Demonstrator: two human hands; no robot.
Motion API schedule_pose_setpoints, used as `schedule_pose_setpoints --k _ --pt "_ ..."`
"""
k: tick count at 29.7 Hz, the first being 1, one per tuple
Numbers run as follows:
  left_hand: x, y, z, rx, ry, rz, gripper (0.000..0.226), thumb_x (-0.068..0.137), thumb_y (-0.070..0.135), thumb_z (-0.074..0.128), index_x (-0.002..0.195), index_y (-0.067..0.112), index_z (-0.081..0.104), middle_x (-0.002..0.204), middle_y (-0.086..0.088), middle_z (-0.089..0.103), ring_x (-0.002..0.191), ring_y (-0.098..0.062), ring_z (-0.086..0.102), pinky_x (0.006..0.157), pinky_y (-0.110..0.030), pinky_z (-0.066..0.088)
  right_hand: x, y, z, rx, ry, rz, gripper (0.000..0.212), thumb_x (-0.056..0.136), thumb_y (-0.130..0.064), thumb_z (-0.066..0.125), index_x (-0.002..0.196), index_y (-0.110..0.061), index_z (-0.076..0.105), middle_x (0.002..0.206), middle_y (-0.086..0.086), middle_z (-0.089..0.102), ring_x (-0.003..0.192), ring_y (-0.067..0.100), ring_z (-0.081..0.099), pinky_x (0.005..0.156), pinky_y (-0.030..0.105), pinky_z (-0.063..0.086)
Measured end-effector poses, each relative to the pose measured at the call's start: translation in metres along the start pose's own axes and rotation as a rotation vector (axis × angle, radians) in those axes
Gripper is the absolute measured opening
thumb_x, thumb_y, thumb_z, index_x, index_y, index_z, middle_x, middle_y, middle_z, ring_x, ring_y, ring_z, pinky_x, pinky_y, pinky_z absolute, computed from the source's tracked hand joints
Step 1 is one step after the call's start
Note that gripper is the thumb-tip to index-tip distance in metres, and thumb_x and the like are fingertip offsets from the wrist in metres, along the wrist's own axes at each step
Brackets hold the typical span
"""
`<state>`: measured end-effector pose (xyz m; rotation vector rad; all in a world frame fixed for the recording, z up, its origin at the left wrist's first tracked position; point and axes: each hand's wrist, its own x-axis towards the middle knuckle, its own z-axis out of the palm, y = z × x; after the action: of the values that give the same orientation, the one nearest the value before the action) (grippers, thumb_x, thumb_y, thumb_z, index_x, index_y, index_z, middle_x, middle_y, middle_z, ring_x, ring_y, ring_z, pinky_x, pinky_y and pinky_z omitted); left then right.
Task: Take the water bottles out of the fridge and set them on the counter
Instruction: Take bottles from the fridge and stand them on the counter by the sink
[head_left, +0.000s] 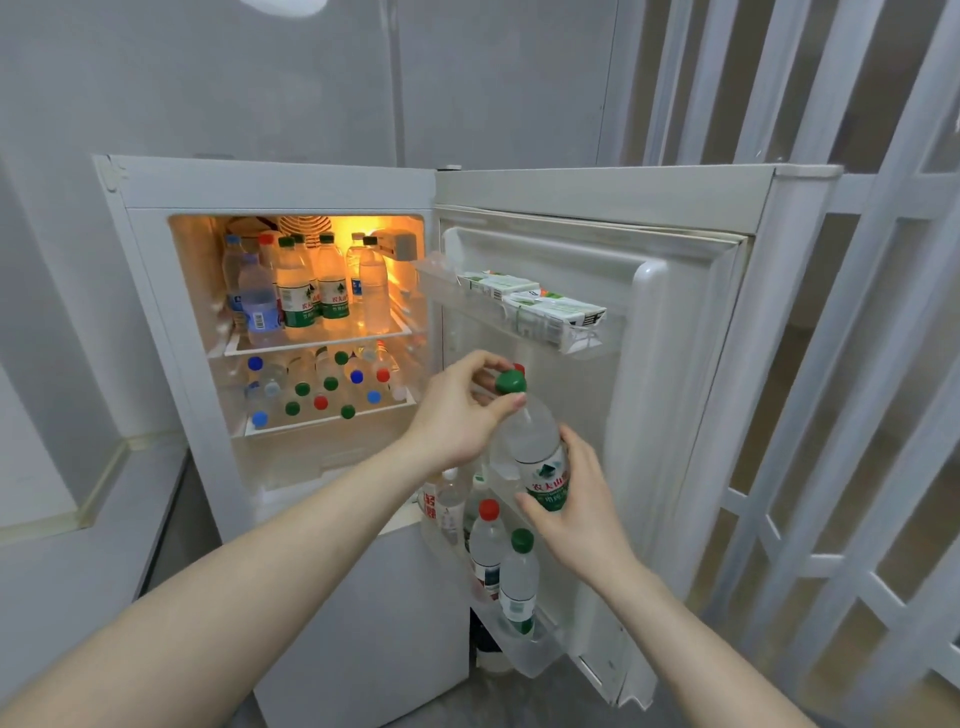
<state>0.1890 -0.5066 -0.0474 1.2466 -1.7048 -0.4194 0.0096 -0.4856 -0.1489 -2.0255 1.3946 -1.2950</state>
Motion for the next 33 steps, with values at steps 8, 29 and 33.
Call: schedule_pose_setpoints --k 8,29,33 --pt "0.036 -0.017 -0.003 -0.091 -0.085 -0.117 0.026 0.096 0.028 0.07 0.122 0.022 0.068 0.111 0.01 0.071 0.105 -0.006 0.067 0.096 -0.028 0.055 0.031 0.025 0.006 0.134 0.107 0.141 0.059 0.086 -0.032 0.079 0.134 -0.033 0.045 0.123 -0.013 0.062 0.11 0.005 0.064 0.087 0.029 0.057" --pt "-0.016 -0.057 0.03 -0.174 0.277 -0.304 0.051 0.089 0.013 0.078 0.128 0.032 0.052 0.117 0.019 0.066 0.11 0.006 0.062 0.091 -0.027 0.059 0.056 0.015 -0.015 0.382 -0.219 -0.06 0.065 0.078 -0.016 0.089 0.132 -0.038 0.06 0.123 -0.021 0.07 0.116 0.006 0.066 0.092 0.03 0.057" --pt "-0.066 -0.039 -0.024 -0.156 0.477 -0.306 0.054 0.086 0.026 0.083 0.131 0.033 0.053 0.126 0.017 0.066 0.117 -0.007 0.064 0.088 -0.027 0.058 0.053 -0.021 -0.008 0.405 -0.305 -0.207 0.071 0.072 -0.01 0.09 0.131 -0.038 0.061 0.128 -0.016 0.068 0.12 0.012 0.065 0.096 0.037 0.056"
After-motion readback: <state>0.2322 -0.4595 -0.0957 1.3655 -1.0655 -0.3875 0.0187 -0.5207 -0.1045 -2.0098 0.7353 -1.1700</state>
